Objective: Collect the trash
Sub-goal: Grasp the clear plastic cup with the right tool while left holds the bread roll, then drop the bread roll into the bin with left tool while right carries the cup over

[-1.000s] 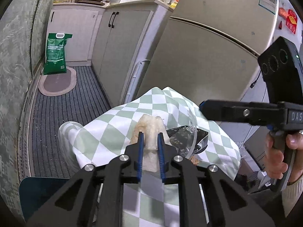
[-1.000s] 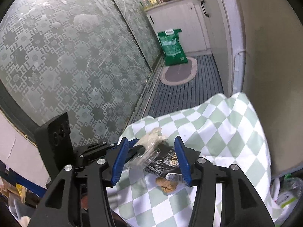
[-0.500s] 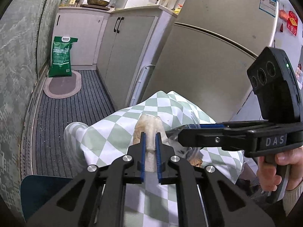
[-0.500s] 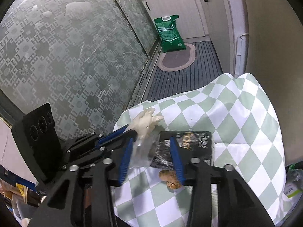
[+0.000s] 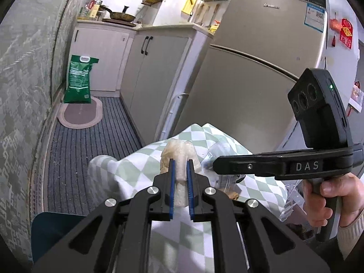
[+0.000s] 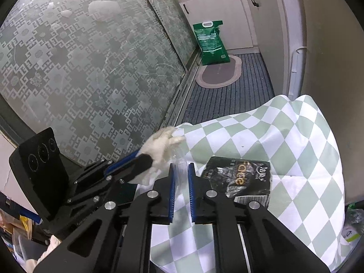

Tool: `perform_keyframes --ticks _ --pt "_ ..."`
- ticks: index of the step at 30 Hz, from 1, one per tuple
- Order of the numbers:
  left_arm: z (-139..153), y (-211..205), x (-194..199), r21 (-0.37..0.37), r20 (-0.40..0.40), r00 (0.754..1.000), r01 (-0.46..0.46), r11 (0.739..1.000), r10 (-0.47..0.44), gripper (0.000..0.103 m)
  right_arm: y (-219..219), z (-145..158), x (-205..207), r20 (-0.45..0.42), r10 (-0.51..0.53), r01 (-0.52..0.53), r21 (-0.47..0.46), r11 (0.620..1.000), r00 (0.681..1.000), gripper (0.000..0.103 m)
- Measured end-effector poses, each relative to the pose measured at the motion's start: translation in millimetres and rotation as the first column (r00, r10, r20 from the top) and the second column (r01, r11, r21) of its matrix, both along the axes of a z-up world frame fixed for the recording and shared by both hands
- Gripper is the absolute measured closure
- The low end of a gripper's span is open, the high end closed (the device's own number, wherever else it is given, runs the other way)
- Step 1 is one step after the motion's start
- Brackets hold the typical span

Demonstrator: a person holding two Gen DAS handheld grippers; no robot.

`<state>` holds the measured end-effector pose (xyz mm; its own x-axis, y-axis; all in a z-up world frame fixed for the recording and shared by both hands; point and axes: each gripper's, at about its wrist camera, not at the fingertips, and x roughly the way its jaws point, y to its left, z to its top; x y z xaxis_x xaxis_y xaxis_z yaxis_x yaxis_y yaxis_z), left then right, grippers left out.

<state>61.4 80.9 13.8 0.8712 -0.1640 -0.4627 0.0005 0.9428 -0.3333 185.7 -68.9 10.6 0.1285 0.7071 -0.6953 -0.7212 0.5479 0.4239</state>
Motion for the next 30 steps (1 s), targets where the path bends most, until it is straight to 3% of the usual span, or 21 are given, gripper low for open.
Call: perform_keyframes --ticks 7,17,30 --pt "-3 4 -7 0.004 -0.009 1.000 -0.004 1.000 0.004 0.093 9 -5 -6 0.025 0.012 -0.011 -0.045 0.999 1.000 0.100" --pt "10 30 -37 -0.017 0.052 0.996 -0.076 0.997 0.077 0.093 22 2 -12 0.064 0.028 -0.025 -0.048 0.999 0.998 0.101" --pt "-11 69 -78 0.046 -0.046 0.983 -0.174 0.984 0.176 0.093 58 4 -35 0.083 0.102 -0.097 -0.059 0.994 0.991 0.101"
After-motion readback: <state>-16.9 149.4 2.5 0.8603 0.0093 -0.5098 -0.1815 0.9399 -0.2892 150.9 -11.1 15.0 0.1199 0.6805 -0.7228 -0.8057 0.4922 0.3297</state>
